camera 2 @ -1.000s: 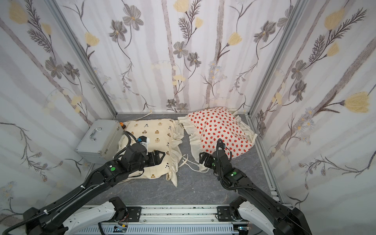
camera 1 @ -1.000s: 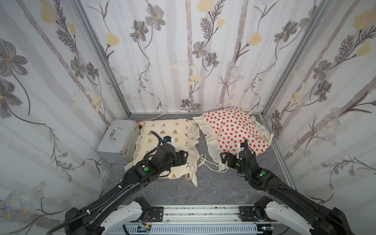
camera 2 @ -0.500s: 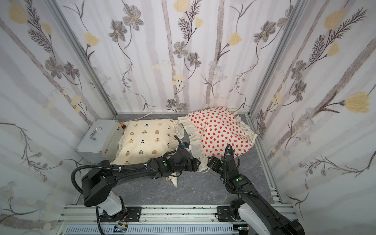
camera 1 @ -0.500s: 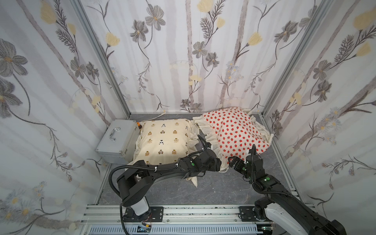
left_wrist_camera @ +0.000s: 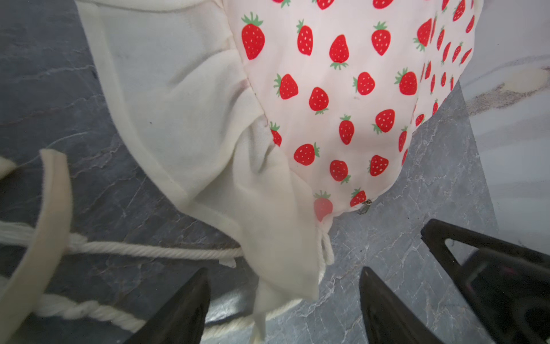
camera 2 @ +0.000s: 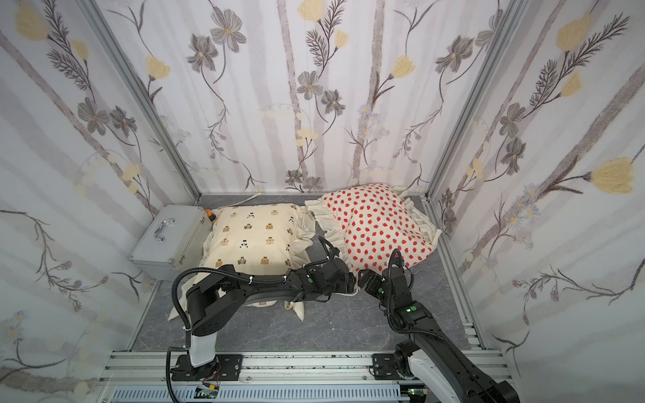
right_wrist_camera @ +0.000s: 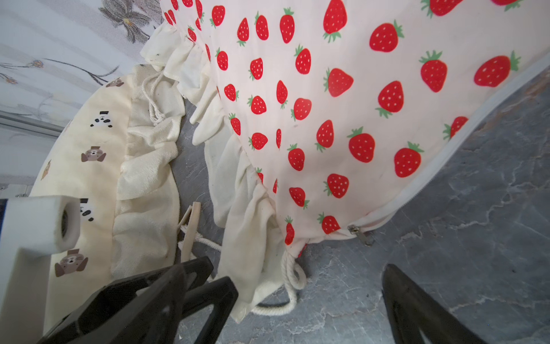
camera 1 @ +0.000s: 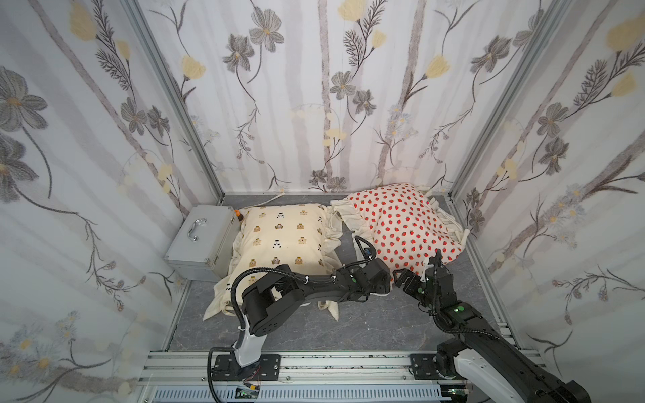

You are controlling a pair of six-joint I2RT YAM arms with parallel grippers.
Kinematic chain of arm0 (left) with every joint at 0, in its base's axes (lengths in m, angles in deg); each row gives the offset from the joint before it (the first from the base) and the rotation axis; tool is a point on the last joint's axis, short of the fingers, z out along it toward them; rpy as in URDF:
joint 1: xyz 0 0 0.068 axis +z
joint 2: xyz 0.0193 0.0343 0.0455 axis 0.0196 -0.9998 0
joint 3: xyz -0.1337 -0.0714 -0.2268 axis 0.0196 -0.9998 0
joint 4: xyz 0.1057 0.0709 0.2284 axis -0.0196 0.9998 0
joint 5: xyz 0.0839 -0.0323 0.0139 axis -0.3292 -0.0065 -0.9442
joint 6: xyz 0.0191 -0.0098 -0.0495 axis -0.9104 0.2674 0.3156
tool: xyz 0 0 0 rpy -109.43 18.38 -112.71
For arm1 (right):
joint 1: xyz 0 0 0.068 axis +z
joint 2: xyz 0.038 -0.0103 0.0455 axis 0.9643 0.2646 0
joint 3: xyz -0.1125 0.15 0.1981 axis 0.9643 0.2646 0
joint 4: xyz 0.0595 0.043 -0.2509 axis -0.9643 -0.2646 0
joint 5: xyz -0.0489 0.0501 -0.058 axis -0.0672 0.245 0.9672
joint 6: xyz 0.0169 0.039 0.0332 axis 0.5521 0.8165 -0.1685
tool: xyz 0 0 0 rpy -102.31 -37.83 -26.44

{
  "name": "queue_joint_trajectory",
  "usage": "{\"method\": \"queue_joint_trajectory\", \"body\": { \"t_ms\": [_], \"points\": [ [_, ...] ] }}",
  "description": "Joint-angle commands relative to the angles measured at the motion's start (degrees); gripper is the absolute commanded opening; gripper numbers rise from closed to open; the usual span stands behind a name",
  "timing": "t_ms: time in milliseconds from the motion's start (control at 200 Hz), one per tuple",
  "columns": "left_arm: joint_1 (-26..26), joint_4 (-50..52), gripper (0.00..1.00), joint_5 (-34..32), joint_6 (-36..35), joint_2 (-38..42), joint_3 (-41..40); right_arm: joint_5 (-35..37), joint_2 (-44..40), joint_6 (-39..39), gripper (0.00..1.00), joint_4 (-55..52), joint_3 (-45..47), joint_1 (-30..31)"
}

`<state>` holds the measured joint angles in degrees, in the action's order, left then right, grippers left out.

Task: Zip up pillowcases
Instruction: Move the pillowcase to the center of the board.

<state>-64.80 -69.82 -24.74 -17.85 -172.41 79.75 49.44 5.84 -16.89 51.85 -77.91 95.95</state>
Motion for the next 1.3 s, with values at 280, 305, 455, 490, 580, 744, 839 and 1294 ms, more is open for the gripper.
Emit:
{"method": "queue_joint_trajectory", "body": {
  "t_ms": [280,305,455,490,580,744,839,1294],
  "points": [
    [-0.3,5.2,0.63,-5.3,0.9,-6.5,7.4,-1.7,-0.4,0.0,1.0,3.5,0.9,-0.6],
    [-0.2,5.3,0.63,-5.3,0.7,-6.9,7.6,-1.8,-0.4,0.0,1.0,3.4,0.9,-0.7],
    [0.0,6.2,0.54,-4.7,0.7,-8.5,9.2,-1.9,-0.2,-0.3,1.0,3.1,1.0,-1.0],
    [0.0,5.9,0.5,-4.5,0.7,-8.6,9.3,-1.9,-0.2,-0.3,1.0,3.1,1.0,-1.0],
    [0.0,4.3,0.43,-4.1,0.5,-8.9,9.0,-1.9,-0.3,-0.3,1.0,3.1,1.0,-1.1],
    [0.0,3.7,0.26,-3.9,0.3,-9.3,9.0,-2.1,0.0,-0.7,1.0,3.0,0.9,-1.1],
    [0.1,3.7,0.2,-4.6,-0.1,-8.6,8.3,-2.1,0.5,-1.4,1.0,2.5,0.3,-1.1],
    [0.7,0.9,0.0,-0.9,-0.8,2.0,-3.4,1.5,6.5,-2.3,1.0,-6.3,-8.1,4.6]
  ]
}}
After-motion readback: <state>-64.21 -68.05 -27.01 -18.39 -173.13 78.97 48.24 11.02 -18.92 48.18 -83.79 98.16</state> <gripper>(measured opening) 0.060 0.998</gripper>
